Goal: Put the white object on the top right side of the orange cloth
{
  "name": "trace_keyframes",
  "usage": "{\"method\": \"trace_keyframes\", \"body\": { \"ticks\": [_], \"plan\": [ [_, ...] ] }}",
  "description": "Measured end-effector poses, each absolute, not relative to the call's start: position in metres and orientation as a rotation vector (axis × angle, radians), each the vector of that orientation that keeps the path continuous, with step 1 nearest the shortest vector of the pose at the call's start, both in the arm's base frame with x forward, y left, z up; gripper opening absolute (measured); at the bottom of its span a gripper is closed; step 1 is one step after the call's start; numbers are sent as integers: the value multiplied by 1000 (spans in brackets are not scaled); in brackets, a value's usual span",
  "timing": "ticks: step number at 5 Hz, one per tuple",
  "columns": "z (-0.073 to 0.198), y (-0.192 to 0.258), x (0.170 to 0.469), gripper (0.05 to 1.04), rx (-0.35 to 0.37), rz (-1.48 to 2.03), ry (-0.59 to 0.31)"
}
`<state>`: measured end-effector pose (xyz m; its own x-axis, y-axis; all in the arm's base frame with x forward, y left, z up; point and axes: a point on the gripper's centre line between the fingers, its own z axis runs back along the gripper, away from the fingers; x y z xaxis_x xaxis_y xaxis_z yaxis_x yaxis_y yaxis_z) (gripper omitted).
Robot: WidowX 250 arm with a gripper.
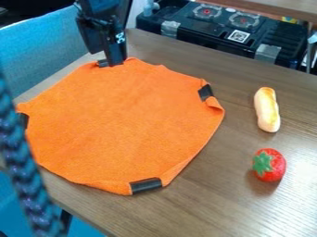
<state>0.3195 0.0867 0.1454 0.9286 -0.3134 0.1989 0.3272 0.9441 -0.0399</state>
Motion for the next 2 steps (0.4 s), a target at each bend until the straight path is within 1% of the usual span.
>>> {"method": "trace_keyframes", "body": {
  "ticks": [1,2],
  "plan": [
    [135,85,320,1001,-97,-341,-168],
    [124,59,326,1001,-168,-563,-174]
  ]
}}
